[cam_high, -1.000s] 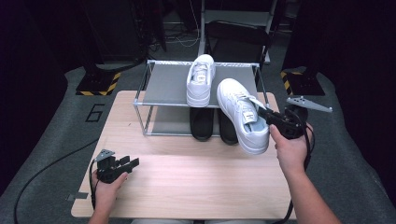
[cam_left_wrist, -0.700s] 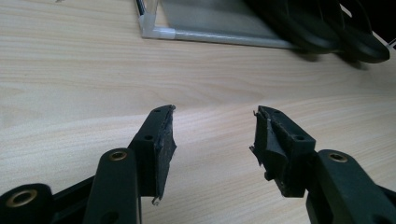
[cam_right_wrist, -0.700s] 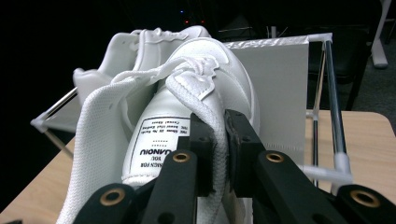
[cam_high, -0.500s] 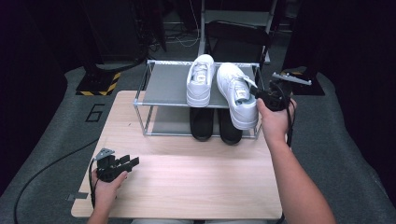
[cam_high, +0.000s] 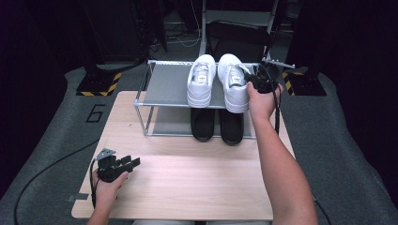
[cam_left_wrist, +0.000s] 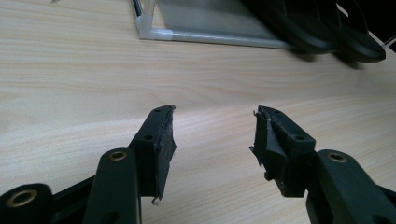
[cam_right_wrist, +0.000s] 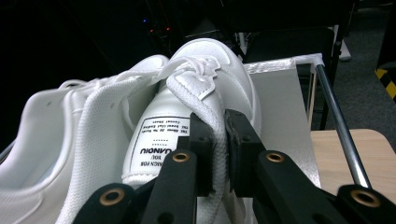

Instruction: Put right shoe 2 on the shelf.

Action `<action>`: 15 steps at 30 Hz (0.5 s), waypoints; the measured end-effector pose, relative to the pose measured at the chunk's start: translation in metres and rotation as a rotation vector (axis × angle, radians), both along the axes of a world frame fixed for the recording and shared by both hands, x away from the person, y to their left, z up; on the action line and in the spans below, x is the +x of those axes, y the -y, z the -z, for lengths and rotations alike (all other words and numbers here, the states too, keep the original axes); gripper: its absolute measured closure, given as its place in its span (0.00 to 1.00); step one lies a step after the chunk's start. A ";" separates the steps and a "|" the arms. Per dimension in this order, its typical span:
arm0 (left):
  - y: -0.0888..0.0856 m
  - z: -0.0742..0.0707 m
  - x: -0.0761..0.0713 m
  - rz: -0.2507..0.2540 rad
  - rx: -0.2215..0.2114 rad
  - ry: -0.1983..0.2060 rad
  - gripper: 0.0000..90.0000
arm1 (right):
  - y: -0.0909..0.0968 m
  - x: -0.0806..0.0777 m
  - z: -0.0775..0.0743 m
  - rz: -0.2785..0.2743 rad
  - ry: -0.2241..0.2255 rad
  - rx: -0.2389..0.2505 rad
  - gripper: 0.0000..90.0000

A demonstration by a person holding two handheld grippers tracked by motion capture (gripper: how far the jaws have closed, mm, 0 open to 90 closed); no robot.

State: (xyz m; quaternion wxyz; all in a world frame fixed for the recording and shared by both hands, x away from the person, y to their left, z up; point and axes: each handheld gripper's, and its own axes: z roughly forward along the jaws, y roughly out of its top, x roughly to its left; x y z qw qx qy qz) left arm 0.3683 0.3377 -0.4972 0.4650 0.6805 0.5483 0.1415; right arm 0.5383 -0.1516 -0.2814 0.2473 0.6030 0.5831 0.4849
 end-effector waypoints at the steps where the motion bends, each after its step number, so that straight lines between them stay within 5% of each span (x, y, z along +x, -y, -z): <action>1: 0.000 0.000 0.000 -0.003 0.002 0.005 0.52 | 0.000 0.002 0.001 0.005 -0.003 0.000 0.91; 8: -0.001 0.002 -0.001 0.001 0.009 -0.004 0.52 | -0.003 0.010 0.014 0.007 -0.011 0.035 0.86; 10: 0.000 0.002 -0.001 0.003 0.006 -0.007 0.52 | -0.002 0.010 0.014 -0.012 -0.009 0.005 0.82; 15: 0.002 0.002 0.000 0.004 0.007 -0.001 0.52 | 0.000 -0.007 0.006 -0.027 0.062 -0.013 0.60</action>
